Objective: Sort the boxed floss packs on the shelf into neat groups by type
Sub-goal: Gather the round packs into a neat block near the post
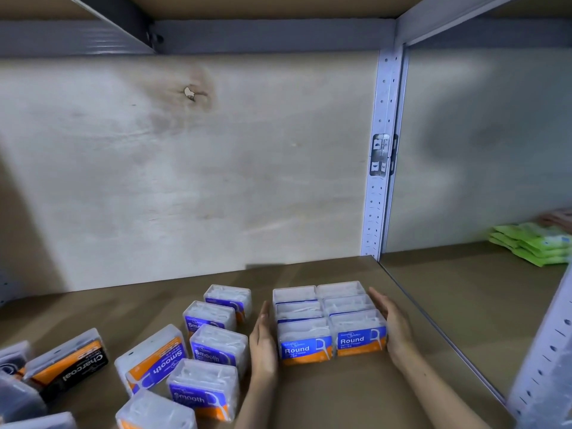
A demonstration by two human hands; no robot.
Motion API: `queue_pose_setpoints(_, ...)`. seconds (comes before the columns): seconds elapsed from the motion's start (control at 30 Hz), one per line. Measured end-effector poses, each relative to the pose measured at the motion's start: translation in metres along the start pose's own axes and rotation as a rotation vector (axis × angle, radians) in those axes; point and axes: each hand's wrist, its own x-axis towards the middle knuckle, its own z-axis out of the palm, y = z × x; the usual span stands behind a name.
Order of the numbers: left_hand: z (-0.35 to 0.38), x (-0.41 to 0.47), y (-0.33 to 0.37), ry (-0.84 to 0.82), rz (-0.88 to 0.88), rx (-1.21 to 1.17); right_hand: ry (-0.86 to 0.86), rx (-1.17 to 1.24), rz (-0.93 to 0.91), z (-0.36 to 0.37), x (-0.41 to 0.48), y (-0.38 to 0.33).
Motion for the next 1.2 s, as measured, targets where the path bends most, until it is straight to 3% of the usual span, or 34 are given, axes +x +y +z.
queue_pose_setpoints(0.13,0.004,0.011,-0.003,-0.005,-0.038,-0.063,-0.036,0.112,0.030,0.003,0.004,0.002)
queue_pose_setpoints(0.63,0.011,0.004,0.000,0.033,-0.035,-0.205,0.028,0.046,-0.018,0.011,-0.005,0.004)
queue_pose_setpoints(1.2,0.008,0.008,-0.007,-0.035,0.053,-0.119,-0.022,0.010,0.001,0.006,-0.011,0.000)
